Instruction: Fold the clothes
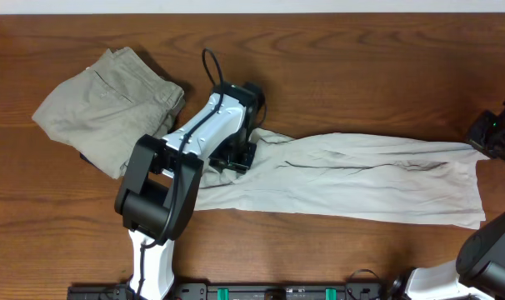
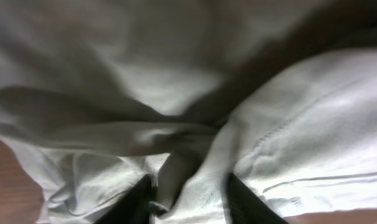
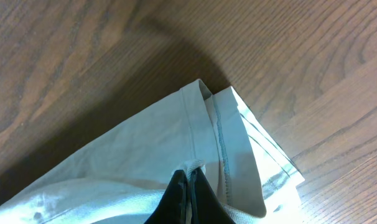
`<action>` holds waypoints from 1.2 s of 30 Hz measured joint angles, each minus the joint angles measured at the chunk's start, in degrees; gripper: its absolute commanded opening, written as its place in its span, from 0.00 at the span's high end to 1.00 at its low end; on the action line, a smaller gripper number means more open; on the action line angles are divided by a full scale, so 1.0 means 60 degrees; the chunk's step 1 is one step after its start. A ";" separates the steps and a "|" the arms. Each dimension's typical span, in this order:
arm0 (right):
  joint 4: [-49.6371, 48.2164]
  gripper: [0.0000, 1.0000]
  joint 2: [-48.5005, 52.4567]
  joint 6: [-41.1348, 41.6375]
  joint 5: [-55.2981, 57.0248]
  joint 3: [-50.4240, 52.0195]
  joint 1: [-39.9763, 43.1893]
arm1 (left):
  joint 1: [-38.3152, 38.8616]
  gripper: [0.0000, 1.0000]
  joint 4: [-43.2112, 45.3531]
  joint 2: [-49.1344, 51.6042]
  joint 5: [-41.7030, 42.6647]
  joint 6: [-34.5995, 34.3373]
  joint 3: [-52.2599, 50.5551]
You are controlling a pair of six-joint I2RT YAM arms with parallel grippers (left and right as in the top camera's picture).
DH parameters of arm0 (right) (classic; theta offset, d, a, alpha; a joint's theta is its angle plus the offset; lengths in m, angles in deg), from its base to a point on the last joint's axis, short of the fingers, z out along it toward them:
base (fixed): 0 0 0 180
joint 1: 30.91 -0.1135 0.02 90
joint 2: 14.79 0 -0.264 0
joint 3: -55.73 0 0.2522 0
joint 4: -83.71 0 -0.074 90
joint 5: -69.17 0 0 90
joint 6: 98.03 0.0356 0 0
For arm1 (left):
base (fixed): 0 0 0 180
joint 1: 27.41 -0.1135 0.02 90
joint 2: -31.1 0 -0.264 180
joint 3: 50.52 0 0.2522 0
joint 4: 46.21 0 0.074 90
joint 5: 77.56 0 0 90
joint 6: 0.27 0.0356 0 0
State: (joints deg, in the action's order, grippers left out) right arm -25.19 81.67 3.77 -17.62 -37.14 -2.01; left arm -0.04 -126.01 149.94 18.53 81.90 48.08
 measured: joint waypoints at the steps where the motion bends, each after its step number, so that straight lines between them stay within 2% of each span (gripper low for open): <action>1: 0.0000 0.99 0.0000 0.0000 0.0000 0.0000 0.0000 | 0.0000 0.94 -0.0015 0.0000 0.0033 0.0033 -0.0036; 6: 0.0000 0.99 0.0000 0.0018 0.0000 0.0000 0.0000 | -0.0004 0.94 -0.0131 0.0000 0.0138 0.0055 -0.0066; 11: 0.0004 0.99 0.0000 0.0025 0.0022 0.0000 0.0000 | -0.0062 0.94 -0.0867 -0.0102 -0.0073 0.0055 -0.0062; 22: 0.0667 0.99 0.0000 0.0444 0.0153 0.0000 0.0240 | -0.0484 0.94 -0.1756 -0.2226 -0.1399 0.0055 0.0047; 30: 0.1486 0.98 0.0000 0.0517 0.0317 0.0000 0.0634 | -0.0616 0.94 -0.2051 -0.2328 -0.1585 0.0055 0.0062; 31: 0.1526 0.98 0.0000 0.0517 0.0346 0.0000 0.0648 | -0.0619 0.94 -0.2062 -0.2328 -0.1588 0.0055 0.0062; 33: 0.1570 0.90 0.0000 0.0543 0.0437 0.0000 0.0667 | -0.0616 0.92 -0.2095 -0.2328 -0.1588 0.0055 0.0062; 34: 0.1577 0.85 0.0000 0.0586 0.0481 0.0000 0.0667 | -0.0616 0.88 -0.2113 -0.2328 -0.1588 0.0058 0.0062; 36: 0.1577 0.80 0.0000 0.0572 0.0554 0.0000 0.0667 | -0.0619 0.77 -0.2157 -0.2328 -0.1617 0.0015 0.0062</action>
State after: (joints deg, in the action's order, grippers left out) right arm -15.73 81.67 7.20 -14.30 -37.14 1.99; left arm -3.75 -138.95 135.98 8.83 81.98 48.45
